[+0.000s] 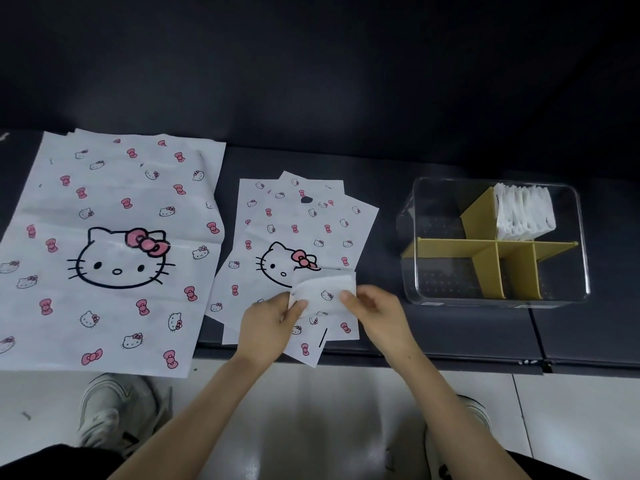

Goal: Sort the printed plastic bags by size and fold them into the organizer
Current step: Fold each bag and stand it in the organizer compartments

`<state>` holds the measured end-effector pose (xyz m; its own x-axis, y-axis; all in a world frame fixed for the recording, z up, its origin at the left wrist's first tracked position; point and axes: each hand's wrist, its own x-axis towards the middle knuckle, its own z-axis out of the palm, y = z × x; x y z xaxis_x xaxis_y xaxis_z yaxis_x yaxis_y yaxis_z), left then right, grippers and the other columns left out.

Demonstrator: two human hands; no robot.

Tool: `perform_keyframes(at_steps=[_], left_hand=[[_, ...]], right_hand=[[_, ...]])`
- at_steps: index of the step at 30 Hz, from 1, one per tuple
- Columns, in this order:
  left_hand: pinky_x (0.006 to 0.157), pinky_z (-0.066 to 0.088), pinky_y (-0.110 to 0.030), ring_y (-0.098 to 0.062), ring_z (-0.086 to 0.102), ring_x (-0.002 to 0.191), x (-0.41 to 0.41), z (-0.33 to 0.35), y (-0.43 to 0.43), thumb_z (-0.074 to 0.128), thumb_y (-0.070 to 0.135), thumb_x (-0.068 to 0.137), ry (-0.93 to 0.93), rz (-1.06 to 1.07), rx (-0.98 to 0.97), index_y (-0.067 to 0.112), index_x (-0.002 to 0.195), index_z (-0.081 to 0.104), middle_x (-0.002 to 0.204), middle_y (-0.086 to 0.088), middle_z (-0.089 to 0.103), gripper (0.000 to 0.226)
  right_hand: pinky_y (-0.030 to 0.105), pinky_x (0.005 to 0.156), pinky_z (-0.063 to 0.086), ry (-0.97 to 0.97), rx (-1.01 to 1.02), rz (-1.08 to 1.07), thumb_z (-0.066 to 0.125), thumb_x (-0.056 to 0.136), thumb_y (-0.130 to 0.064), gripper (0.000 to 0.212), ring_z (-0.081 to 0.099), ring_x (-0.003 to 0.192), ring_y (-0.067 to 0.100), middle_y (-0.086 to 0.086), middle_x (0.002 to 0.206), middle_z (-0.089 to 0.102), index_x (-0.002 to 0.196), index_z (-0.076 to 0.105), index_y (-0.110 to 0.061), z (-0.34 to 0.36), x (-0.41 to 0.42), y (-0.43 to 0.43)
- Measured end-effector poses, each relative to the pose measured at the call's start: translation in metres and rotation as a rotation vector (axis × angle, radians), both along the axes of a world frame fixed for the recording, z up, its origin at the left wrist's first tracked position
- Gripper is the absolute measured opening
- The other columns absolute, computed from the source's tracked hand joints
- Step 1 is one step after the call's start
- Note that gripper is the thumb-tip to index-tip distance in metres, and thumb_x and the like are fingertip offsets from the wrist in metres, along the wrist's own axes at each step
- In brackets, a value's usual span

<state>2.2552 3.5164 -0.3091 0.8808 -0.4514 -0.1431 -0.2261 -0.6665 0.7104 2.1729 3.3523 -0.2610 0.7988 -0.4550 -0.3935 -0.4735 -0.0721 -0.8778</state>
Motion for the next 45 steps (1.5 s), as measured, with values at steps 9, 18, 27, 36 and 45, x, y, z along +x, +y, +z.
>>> perform_keyframes(at_steps=[9, 18, 27, 36, 45], left_hand=[[0.048, 0.032, -0.010, -0.006, 0.057, 0.055, -0.006, 0.010, -0.019, 0.056, 0.027, 0.094, 0.046, 0.355, -0.083, 0.014, 0.093, 0.059, 0.056, 0.012, 0.060, 0.013], [0.055, 0.035, -0.032, -0.031, 0.054, 0.057, -0.007, 0.013, -0.036, 0.050, 0.022, 0.095, -0.241, 0.275, 0.108, 0.004, 0.101, 0.058, 0.059, -0.001, 0.054, 0.020], [0.114, 0.016, -0.040, -0.032, 0.036, 0.137, -0.007, -0.021, -0.034, 0.015, 0.033, 0.103, -0.484, -0.339, 0.298, 0.002, 0.138, 0.045, 0.145, -0.016, 0.042, 0.055], [0.113, 0.014, -0.044, -0.028, 0.021, 0.140, -0.007, -0.025, -0.035, 0.008, 0.033, 0.102, -0.441, -0.296, 0.377, 0.002, 0.143, 0.035, 0.147, -0.018, 0.038, 0.058], [0.116, 0.018, -0.036, -0.031, 0.035, 0.136, -0.001, -0.013, -0.032, 0.019, 0.041, 0.102, -0.309, -0.237, 0.152, 0.005, 0.139, 0.043, 0.143, -0.017, 0.044, 0.057]], right_hand=[[0.027, 0.049, 0.027, 0.225, -0.396, -0.111, 0.057, 0.090, -0.029, 0.047, 0.032, 0.048, 0.011, -0.003, 0.048, 0.038, 0.051, 0.036, -0.016, -0.029, 0.016, 0.000], [0.025, 0.046, 0.026, 0.296, -0.552, -0.115, 0.055, 0.091, -0.033, 0.049, 0.030, 0.044, 0.011, -0.004, 0.047, 0.036, 0.051, 0.032, -0.017, -0.035, 0.020, 0.005], [0.024, 0.045, 0.023, 0.313, -0.567, -0.090, 0.055, 0.091, -0.034, 0.051, 0.031, 0.045, 0.011, -0.003, 0.046, 0.035, 0.049, 0.033, -0.017, -0.036, 0.024, 0.000], [0.040, 0.082, 0.050, 0.123, -0.952, 0.295, 0.078, 0.073, -0.018, 0.053, 0.057, 0.096, 0.032, 0.011, 0.110, 0.060, 0.121, 0.059, -0.007, -0.029, 0.041, -0.015], [0.026, 0.080, 0.038, 0.289, -0.671, 0.552, 0.060, 0.090, -0.025, 0.018, 0.049, 0.107, 0.021, 0.002, 0.112, 0.057, 0.104, 0.062, -0.015, -0.001, 0.059, -0.033]])
